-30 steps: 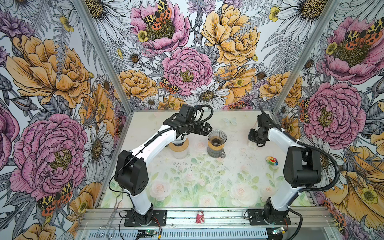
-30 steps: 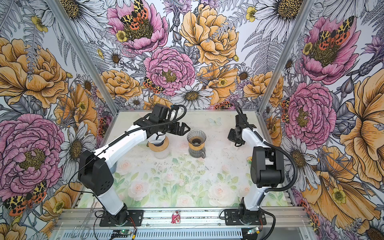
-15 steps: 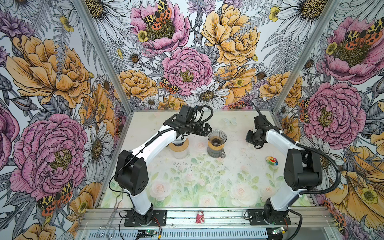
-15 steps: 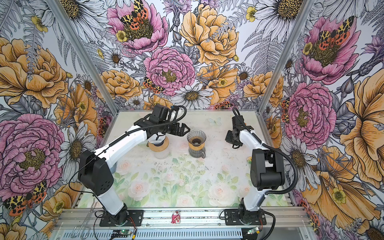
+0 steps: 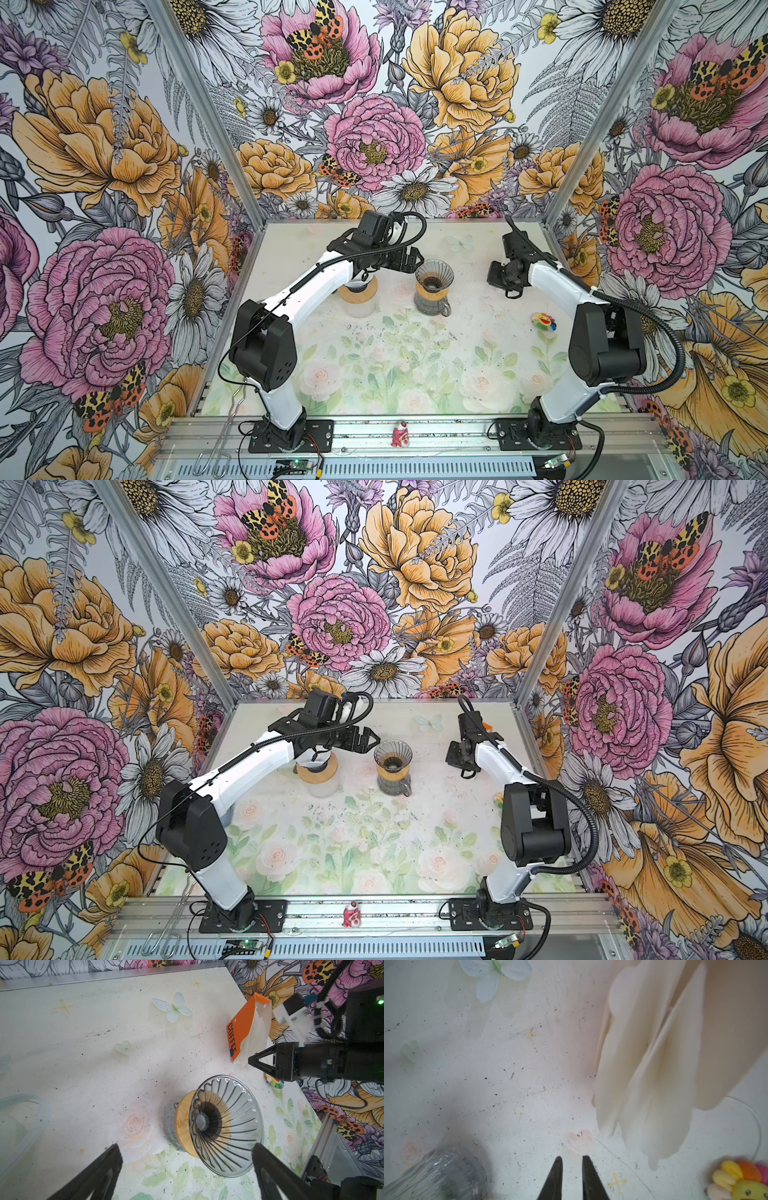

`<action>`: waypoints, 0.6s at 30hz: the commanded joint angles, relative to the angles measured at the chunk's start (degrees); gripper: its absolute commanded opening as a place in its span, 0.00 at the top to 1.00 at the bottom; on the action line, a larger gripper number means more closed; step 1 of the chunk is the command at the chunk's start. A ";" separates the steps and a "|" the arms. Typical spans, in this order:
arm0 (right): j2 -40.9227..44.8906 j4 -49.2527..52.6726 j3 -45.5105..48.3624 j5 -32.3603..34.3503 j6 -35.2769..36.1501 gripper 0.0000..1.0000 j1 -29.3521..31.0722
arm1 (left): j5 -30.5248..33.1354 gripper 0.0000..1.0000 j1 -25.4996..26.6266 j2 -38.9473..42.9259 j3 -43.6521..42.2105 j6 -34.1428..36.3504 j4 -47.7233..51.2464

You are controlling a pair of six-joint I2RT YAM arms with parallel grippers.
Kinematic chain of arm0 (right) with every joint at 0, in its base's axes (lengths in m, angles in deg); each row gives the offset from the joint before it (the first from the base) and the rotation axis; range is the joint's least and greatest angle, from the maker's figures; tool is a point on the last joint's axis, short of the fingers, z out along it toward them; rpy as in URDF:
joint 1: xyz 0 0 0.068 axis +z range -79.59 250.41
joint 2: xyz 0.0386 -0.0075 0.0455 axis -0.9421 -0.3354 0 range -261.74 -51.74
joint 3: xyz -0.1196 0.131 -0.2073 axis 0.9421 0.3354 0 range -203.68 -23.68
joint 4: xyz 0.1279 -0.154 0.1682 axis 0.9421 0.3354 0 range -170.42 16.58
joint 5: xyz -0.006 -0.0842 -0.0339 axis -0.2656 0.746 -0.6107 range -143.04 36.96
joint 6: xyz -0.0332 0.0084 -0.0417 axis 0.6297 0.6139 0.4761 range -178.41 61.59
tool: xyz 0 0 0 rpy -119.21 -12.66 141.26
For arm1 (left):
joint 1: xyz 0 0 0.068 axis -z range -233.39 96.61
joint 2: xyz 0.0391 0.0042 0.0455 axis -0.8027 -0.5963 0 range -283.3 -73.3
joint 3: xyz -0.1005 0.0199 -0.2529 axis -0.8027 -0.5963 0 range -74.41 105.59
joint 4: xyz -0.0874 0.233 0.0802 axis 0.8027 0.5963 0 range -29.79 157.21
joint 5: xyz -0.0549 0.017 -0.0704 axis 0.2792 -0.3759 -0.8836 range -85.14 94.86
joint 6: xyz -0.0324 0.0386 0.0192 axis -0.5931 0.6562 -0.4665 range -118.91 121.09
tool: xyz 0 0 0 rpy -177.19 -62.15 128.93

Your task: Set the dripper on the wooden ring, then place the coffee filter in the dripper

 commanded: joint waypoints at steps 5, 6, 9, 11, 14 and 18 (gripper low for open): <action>4.16 1.74 1.76 10.75 2.73 0.81 0.01 | -1.44 0.01 0.30 1.54 -0.75 0.12 -1.70; 3.87 2.38 1.66 11.10 3.31 0.81 -0.01 | -1.53 0.01 0.30 1.53 -0.67 0.10 -1.71; 3.41 2.49 2.23 11.51 4.55 0.81 -0.04 | -1.64 0.01 0.30 1.44 -0.58 0.11 -1.70; 2.71 2.25 2.28 11.68 5.25 0.80 -0.04 | -1.62 0.01 0.28 1.36 -0.57 0.16 -1.70; 1.44 1.57 2.02 11.49 6.93 0.79 0.14 | -1.61 0.01 0.34 1.19 -0.61 0.04 -1.77; -0.05 0.65 1.92 12.48 7.79 0.78 0.25 | -1.69 0.01 0.47 1.09 -0.57 -0.07 -1.87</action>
